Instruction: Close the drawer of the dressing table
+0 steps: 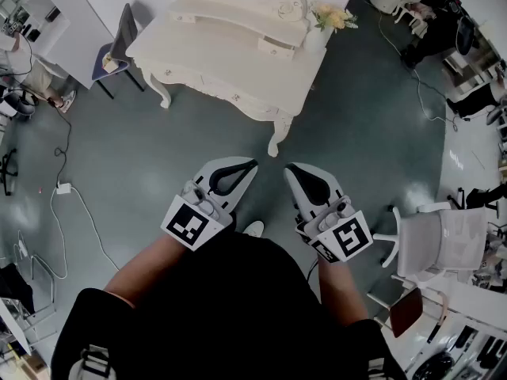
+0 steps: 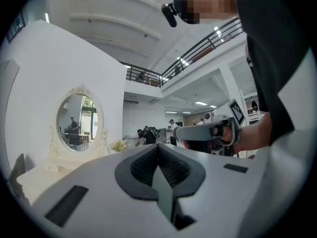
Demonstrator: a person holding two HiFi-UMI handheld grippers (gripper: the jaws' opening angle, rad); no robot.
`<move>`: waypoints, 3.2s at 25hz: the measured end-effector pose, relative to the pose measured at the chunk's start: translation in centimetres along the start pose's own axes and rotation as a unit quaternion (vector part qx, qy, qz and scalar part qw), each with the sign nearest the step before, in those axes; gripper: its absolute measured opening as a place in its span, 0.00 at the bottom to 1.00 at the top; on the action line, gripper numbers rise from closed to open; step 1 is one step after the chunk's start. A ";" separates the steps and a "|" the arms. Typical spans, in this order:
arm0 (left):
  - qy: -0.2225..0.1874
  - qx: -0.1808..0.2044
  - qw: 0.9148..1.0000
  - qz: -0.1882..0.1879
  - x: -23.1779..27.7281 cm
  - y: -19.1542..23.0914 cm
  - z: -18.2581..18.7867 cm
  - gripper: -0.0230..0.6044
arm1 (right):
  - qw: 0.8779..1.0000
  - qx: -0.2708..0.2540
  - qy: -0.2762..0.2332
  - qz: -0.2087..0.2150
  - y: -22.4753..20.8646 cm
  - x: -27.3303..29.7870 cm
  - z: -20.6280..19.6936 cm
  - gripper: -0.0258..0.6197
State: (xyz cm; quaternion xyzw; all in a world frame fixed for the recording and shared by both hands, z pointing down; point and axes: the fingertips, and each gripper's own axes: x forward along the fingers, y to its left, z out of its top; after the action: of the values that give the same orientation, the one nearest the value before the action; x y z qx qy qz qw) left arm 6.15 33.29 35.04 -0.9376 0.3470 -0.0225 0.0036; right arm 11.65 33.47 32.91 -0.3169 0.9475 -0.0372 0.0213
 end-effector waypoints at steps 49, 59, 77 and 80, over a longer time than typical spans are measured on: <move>-0.016 -0.030 0.998 -0.059 -5.1 20.2 0.1 0.03 | 0.997 -0.005 0.045 -0.055 1.3 21.7 -1.4 0.04; -0.021 -0.040 0.996 -0.082 -7.7 26.6 -0.3 0.03 | 0.995 0.001 0.047 -0.086 2.4 27.9 -1.3 0.04; -0.006 -0.038 0.997 -0.073 -3.3 31.4 -1.6 0.03 | 0.996 0.007 0.034 -0.084 -3.7 31.2 -2.2 0.04; -0.003 -0.038 0.997 -0.069 -1.4 32.2 -1.6 0.03 | 0.996 0.004 0.033 -0.079 -5.7 31.6 -1.9 0.04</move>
State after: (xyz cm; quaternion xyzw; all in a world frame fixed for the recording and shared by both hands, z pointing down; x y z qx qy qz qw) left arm -15.97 9.76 35.87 -0.9589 0.2817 -0.0066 -0.0329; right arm -10.31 9.99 34.76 -0.3895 0.9194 -0.0534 -0.0112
